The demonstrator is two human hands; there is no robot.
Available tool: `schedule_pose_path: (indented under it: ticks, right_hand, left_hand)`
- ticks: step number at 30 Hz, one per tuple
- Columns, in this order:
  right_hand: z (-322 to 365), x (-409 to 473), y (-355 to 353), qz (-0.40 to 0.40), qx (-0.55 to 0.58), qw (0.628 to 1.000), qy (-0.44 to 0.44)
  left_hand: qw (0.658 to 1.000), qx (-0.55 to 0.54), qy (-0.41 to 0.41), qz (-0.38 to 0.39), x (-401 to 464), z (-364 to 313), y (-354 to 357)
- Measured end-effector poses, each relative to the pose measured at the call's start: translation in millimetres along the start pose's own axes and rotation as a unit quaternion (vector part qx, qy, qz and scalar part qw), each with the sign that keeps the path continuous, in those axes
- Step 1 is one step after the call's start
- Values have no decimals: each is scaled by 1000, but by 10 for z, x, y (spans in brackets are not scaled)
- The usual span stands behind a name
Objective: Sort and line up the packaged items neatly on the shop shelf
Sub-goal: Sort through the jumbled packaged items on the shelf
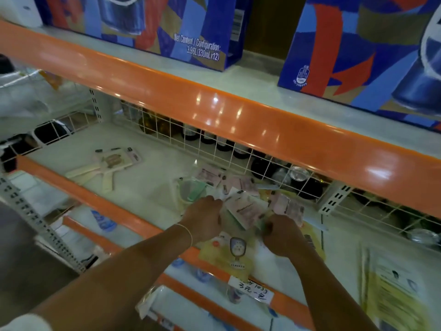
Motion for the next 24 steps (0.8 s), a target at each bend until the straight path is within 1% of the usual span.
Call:
schedule_pose_path:
  ticks: [3, 5, 8, 11, 14, 17, 20, 24]
  right_hand:
    - [163, 7, -8, -12, 20, 1000, -6]
    - [308, 33, -15, -31, 25, 999, -11]
    - [605, 85, -17, -60, 39, 997, -14]
    - [982, 166, 21, -78, 49, 995, -25]
    - [1428, 248, 135, -75, 62, 995, -33]
    - [1874, 345, 353, -66, 58, 996, -30]
    - [2290, 447, 552, -66, 87, 994, -10]
    - [2816, 555, 751, -56, 72, 996, -20]
  left_hand:
    - [999, -3, -1, -32, -39, 133, -116]
    - [999, -13, -11, -33, -34, 278, -203]
    - [999, -5, -28, -32, 9, 570, -372]
    - [997, -3, -44, -62, 28, 941, -567]
    - [994, -13, -71, -77, -10, 1372, -725]
    - [994, 18, -83, -71, -42, 1795, -870]
    - [991, 43, -101, -71, -82, 2207, -1004]
    - [986, 36, -132, -91, -142, 2692, -1155]
Point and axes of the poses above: each hand's wrist, its own x-axis towards the middle knuckle, its own y-axis out of the palm, z = x × y, the point moved 7 cm from there along x, towards the middle knuckle, and after that the axes turned 15 degrees about -z, right-handed, at the moved point
